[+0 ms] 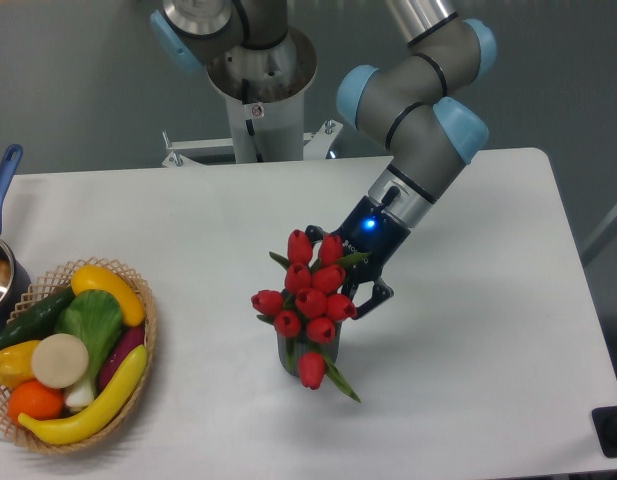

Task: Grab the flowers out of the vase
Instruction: 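Lift the gripped tulips up out of the dark vase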

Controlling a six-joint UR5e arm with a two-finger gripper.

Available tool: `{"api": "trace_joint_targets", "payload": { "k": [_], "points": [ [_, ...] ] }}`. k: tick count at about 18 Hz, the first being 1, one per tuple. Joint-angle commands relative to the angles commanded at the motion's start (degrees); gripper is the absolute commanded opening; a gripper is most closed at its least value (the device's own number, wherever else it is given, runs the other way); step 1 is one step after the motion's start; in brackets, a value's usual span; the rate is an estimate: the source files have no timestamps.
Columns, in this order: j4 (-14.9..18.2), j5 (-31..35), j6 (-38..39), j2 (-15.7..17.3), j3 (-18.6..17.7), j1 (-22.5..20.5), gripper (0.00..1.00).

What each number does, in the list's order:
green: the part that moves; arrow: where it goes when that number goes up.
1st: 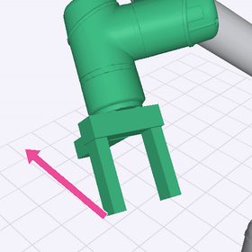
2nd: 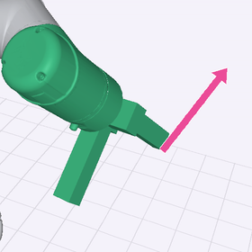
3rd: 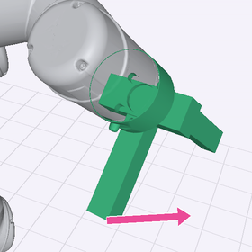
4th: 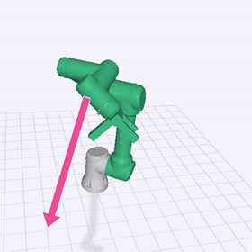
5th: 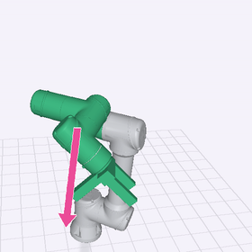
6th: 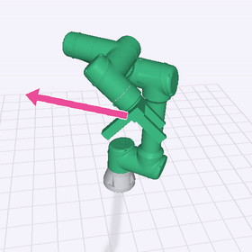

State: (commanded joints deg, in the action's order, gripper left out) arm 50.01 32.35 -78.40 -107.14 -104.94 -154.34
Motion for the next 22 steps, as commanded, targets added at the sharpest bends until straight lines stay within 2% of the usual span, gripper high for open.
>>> {"api": "trace_joint_targets", "payload": {
  "k": [9,16,22],
  "points": [
    [0.09,-0.27,3.25,2.72,0.09,-0.35,0.52],
    [0.09,-3.34,11.94,6.5,0.7,-0.61,0.52],
    [0.09,-3.78,15.02,8.26,3.24,-0.62,0.52]
  ]
}}
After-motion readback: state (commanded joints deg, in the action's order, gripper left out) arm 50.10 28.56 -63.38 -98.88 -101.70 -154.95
